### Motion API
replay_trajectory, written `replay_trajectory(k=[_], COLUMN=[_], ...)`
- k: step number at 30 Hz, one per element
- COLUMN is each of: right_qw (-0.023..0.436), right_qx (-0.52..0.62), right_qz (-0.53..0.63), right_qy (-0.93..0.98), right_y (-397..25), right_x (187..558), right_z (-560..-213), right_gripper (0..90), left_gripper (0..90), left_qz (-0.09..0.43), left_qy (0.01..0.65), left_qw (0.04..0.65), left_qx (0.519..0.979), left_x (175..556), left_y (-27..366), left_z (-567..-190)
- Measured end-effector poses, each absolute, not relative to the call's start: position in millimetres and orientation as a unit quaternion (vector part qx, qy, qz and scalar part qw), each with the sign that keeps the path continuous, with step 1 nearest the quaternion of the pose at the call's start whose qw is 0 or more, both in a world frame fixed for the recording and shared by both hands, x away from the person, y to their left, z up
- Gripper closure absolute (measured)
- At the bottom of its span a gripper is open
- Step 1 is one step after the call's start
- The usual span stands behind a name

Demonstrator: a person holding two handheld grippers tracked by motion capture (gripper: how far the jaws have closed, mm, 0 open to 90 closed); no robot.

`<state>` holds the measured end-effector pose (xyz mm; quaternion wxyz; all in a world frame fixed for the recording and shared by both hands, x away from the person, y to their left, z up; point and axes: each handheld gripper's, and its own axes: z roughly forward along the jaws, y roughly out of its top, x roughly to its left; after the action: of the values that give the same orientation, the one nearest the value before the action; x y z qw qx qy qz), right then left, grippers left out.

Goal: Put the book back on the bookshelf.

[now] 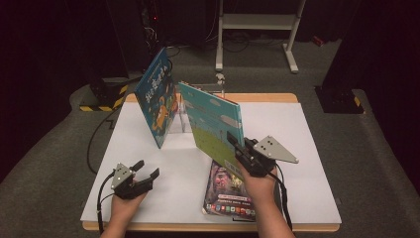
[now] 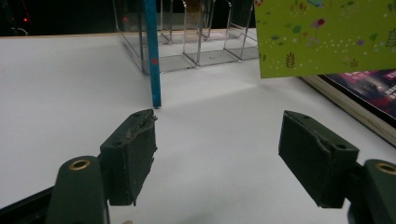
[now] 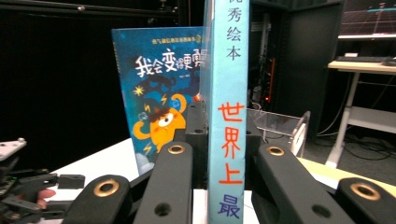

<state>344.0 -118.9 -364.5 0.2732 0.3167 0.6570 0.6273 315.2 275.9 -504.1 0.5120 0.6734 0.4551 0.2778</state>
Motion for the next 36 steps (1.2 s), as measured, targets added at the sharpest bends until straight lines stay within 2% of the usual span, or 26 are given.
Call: replay_trajectory(k=[21,26,27,29,36], right_qw=[0.248,0.245,0.250,0.262,0.275], right_qx=[0.343,0.346,0.346,0.347,0.352], right_qz=[0.614,0.613,0.607,0.600,0.589], right_qy=[0.666,0.667,0.670,0.672,0.674], right_y=[-145,-148,-150,-150,-146], right_x=[325,321,316,314,307], right_z=[-391,-396,-400,-402,-402], right_gripper=[78.7,74.0,70.7,69.6,70.2], left_gripper=[28.1,28.7,29.1,29.5,28.7], left_qz=[0.282,0.287,0.292,0.294,0.262], left_qy=[0.451,0.440,0.434,0.432,0.393], left_qw=[0.501,0.492,0.491,0.490,0.528], left_qx=[0.682,0.694,0.697,0.698,0.706], left_x=[316,315,314,314,306], left_y=[273,269,267,265,231], left_z=[-504,-503,-501,-500,-463])
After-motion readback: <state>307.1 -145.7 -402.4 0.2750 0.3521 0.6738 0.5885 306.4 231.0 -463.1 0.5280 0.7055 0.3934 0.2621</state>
